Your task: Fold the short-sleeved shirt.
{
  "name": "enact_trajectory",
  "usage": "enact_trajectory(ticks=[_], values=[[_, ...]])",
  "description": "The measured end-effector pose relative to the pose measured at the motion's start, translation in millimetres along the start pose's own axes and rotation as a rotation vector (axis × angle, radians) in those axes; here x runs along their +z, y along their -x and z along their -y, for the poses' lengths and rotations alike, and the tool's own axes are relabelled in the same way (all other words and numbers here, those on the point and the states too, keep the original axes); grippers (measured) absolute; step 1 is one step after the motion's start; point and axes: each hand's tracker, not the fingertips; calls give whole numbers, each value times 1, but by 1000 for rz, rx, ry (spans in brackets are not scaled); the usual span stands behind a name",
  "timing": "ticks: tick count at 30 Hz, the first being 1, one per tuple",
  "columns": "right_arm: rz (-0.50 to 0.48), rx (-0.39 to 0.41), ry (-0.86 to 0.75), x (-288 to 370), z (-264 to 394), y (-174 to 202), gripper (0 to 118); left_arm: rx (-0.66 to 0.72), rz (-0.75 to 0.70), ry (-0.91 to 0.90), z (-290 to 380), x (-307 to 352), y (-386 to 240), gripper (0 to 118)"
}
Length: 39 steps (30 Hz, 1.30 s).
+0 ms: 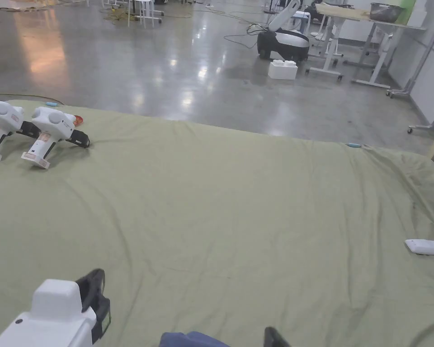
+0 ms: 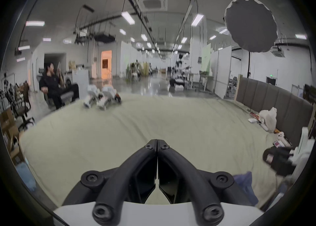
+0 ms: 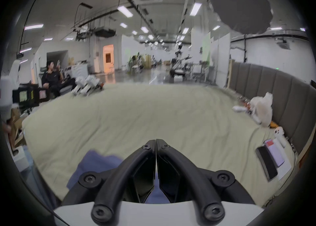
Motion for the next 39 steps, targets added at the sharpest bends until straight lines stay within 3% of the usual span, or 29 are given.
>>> enact_trajectory(ticks=[4,9,10,12,14,16,20,25,27,30,32,34,39], values=[[-29,53,80,-11,38,23,1,102,69,133,24,-3,13,2],[53,80,119,-28,73,26,1,264,202,277,40,-14,29,7],[74,60,128,-31,78,23,1,289,235,312,42,-19,32,14],[80,47,132,-34,80,21,1,338,322,401,45,-27,38,46],[82,59,120,-34,79,21,1,392,401,469,50,-39,43,84],[80,63,124,-36,80,20,1,463,482,507,55,-51,50,97],[71,49,134,-36,80,18,1,503,589,571,59,-74,49,97],[62,33,140,-36,80,15,1,499,766,833,77,-112,30,94],[58,27,142,-36,80,14,1,483,789,832,84,-122,23,86],[55,18,143,-36,79,13,1,504,754,804,81,-128,21,52],[46,5,144,-36,80,11,1,520,744,803,86,-128,22,42],[39,13,143,-37,79,12,1,543,752,797,89,-126,27,34],[19,12,155,-36,70,12,1,578,782,772,83,-114,32,27]])
